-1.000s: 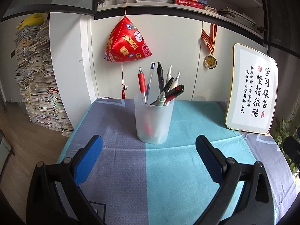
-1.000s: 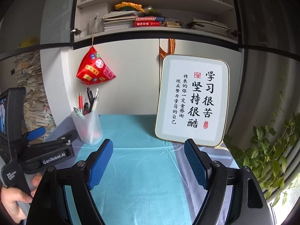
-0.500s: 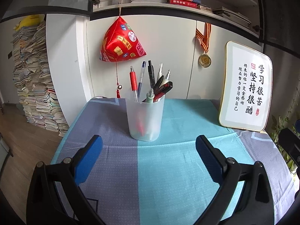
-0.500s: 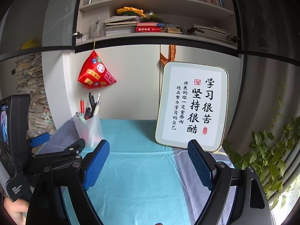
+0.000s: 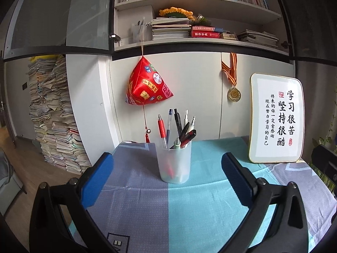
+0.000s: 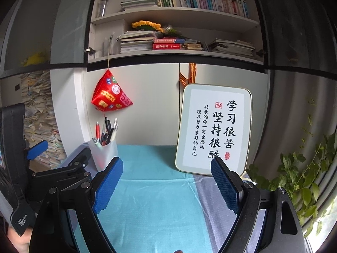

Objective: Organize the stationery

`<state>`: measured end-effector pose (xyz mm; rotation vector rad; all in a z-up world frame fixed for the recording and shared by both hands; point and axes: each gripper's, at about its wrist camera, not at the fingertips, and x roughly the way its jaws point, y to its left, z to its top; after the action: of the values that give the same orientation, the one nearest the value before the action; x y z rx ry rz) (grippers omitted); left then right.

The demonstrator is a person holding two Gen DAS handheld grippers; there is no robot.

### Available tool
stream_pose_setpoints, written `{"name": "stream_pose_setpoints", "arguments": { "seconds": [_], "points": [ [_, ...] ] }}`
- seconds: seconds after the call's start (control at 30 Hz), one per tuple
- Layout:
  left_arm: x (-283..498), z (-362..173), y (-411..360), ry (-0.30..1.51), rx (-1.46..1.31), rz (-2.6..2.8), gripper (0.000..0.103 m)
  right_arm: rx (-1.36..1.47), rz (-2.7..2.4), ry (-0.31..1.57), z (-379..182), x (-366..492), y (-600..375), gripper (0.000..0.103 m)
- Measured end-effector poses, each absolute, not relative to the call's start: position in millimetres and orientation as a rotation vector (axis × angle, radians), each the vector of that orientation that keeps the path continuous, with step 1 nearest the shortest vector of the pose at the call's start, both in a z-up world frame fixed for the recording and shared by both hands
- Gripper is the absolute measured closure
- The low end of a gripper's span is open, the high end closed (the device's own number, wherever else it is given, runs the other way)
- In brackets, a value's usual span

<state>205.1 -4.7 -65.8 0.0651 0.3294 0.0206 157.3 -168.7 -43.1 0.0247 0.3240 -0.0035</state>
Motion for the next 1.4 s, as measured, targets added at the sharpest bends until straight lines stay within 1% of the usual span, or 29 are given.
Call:
{"name": "stream_pose_setpoints", "arguments": {
  "seconds": [0.2,0.37,0.57,0.73,0.93,1.17,1.4],
  "points": [
    [185.6,-42.7,-9.2,0.341,0.080,0.003,0.001,0.019,-0.011,0.312,-25.3,142.2,-169.2,0.017],
    [166.7,-28.6,-15.3,0.395,0.060,-0.039,0.001,0.009,-0.009,0.299,-5.8,122.0,-169.2,0.017],
    [130.6,-4.0,-26.7,0.316,0.156,-0.008,0.001,0.012,-0.003,0.275,12.8,94.0,-172.6,0.017],
    [108.2,9.5,-23.4,0.308,0.124,0.005,0.001,0.048,0.005,0.248,23.7,77.4,-181.3,0.017],
    [96.2,11.8,-24.8,0.329,0.105,0.032,0.001,0.056,-0.016,0.247,31.1,65.8,-186.4,0.017],
    [92.2,4.3,-24.3,0.352,0.078,-0.038,0.001,-0.005,-0.034,0.271,29.4,59.0,-176.9,0.017],
    [89.2,4.6,-25.1,0.342,0.069,-0.032,0.001,-0.020,-0.036,0.274,33.9,53.2,-172.0,0.017]
  ]
}}
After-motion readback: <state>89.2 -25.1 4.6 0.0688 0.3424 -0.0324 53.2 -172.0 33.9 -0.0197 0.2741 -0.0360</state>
